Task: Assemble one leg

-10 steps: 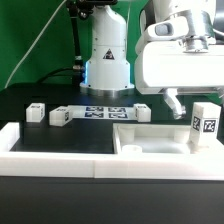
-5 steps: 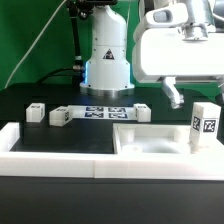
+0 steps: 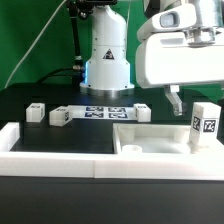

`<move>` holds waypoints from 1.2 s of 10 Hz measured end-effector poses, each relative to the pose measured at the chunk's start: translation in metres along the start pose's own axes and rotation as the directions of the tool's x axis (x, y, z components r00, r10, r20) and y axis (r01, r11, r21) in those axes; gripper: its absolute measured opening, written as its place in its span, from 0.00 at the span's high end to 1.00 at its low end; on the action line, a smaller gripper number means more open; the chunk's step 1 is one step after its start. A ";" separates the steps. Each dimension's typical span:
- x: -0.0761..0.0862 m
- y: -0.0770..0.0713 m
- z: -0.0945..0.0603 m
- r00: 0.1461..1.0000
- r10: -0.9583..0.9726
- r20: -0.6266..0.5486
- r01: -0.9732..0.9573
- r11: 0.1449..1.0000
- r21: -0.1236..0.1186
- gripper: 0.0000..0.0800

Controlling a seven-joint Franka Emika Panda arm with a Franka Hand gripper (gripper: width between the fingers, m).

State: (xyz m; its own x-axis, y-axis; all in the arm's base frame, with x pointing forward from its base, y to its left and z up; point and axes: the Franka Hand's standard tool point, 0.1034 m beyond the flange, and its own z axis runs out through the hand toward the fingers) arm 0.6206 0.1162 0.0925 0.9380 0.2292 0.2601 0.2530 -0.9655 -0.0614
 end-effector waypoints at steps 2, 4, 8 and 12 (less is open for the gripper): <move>0.004 0.000 -0.002 0.995 0.001 0.102 -0.004 1.000 0.026 0.19; 0.001 -0.003 -0.005 0.982 -0.004 0.190 -0.006 0.999 0.049 0.19; 0.003 -0.002 -0.004 0.985 -0.003 0.175 -0.006 0.999 0.046 0.64; 0.003 -0.003 -0.004 0.983 0.048 0.177 -0.056 0.998 0.039 0.63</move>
Offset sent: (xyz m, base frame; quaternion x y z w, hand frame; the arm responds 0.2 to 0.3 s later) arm 0.0016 -0.0045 0.0047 -0.0045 -0.1167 -0.0048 0.9931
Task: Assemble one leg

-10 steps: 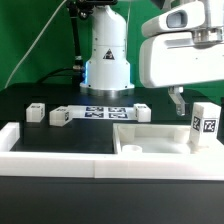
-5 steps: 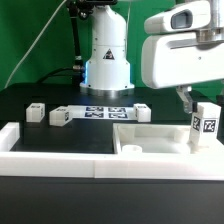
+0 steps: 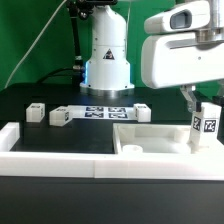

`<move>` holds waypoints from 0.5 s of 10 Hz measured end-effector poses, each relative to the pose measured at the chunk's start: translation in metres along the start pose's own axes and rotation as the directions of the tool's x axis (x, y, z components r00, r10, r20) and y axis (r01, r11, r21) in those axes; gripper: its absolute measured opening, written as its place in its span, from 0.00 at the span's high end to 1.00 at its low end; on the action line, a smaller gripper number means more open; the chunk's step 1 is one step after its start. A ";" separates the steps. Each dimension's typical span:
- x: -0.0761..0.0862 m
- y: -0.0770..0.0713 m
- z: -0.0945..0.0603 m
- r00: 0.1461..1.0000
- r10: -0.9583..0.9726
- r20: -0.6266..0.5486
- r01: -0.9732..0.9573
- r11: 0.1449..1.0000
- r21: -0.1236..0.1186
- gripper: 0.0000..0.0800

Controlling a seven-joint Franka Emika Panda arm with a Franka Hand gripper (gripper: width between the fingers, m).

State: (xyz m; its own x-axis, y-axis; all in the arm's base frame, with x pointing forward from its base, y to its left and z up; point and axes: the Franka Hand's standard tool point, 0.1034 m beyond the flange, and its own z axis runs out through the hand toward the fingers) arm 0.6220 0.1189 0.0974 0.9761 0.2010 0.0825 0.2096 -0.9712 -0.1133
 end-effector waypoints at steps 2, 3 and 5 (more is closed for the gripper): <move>0.000 0.000 0.000 0.973 0.232 -0.004 -0.232 0.973 0.007 0.63; 0.001 0.000 0.001 0.945 0.328 -0.011 -0.328 0.945 0.008 0.63; 0.002 0.002 0.001 0.863 0.504 -0.023 -0.504 0.864 0.014 0.63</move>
Offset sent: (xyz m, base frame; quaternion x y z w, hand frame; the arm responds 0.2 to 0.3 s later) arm -0.0081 0.0042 -0.0086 -0.0013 0.0008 0.2962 0.9551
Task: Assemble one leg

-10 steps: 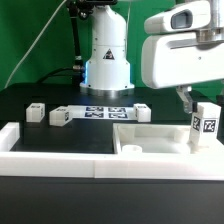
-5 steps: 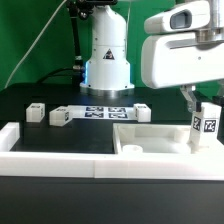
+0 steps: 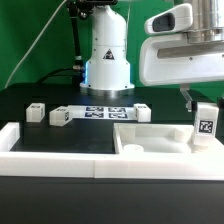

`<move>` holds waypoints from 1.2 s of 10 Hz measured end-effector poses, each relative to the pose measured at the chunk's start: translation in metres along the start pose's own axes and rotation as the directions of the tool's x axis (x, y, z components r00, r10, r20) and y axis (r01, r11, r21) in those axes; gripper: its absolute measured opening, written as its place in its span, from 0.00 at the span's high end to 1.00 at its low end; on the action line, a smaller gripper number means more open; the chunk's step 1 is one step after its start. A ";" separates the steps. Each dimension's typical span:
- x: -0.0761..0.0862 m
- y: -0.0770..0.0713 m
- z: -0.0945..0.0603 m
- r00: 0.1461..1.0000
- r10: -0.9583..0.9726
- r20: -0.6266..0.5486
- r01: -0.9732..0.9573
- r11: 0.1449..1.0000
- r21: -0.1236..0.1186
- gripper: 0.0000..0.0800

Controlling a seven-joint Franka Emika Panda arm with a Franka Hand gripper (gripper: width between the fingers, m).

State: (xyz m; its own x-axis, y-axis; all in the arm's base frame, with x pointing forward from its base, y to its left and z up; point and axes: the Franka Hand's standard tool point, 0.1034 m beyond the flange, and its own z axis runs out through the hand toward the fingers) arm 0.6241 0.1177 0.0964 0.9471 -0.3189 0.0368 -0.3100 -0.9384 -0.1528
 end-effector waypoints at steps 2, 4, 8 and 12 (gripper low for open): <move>0.002 0.002 0.000 0.966 0.259 -0.016 -0.258 0.966 0.017 0.63; 0.001 0.002 0.000 0.860 0.509 -0.023 -0.509 0.861 0.017 0.63; 0.003 0.004 0.000 0.713 0.701 -0.013 -0.700 0.713 0.022 0.63; 0.005 0.006 -0.001 0.787 0.617 -0.004 -0.617 0.787 0.033 0.22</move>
Offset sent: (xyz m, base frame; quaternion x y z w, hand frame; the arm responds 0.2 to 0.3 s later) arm -0.0094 0.0030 -0.0054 -0.0346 0.0141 0.3527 0.9350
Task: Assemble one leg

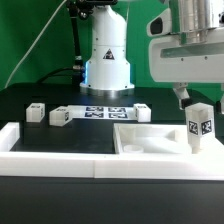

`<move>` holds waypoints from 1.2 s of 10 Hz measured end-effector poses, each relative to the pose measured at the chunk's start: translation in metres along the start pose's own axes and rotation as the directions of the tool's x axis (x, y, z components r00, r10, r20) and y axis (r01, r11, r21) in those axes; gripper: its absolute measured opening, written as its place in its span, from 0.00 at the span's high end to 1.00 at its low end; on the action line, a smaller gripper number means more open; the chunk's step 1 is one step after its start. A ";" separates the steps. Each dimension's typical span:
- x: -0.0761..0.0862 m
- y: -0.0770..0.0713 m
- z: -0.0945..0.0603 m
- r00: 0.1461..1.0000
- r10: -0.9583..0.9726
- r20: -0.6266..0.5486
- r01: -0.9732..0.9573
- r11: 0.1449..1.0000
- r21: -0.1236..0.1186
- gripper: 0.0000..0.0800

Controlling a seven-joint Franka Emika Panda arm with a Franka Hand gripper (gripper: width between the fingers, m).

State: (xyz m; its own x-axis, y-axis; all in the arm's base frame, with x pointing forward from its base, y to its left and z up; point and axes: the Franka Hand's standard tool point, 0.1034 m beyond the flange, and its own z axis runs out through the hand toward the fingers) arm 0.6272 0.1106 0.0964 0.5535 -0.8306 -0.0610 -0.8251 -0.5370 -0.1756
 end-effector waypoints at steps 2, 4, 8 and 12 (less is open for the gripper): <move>-0.001 -0.001 -0.001 0.980 -0.198 -0.001 0.198 0.980 -0.007 0.19; -0.001 0.000 0.001 0.906 -0.424 0.003 0.424 0.906 -0.009 0.19; -0.006 -0.004 0.003 0.687 -0.727 -0.007 0.726 0.686 -0.033 0.19; -0.007 -0.006 0.004 0.454 -0.891 -0.010 0.890 0.454 -0.048 0.19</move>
Offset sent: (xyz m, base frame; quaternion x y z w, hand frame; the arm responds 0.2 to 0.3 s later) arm 0.0013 0.0000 -0.0041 0.0012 0.0052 -0.2595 0.9657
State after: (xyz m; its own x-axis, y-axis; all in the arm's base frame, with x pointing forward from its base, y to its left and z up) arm 0.6283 0.1203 0.0939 0.9853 0.0999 0.1388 0.1126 -0.9898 -0.0873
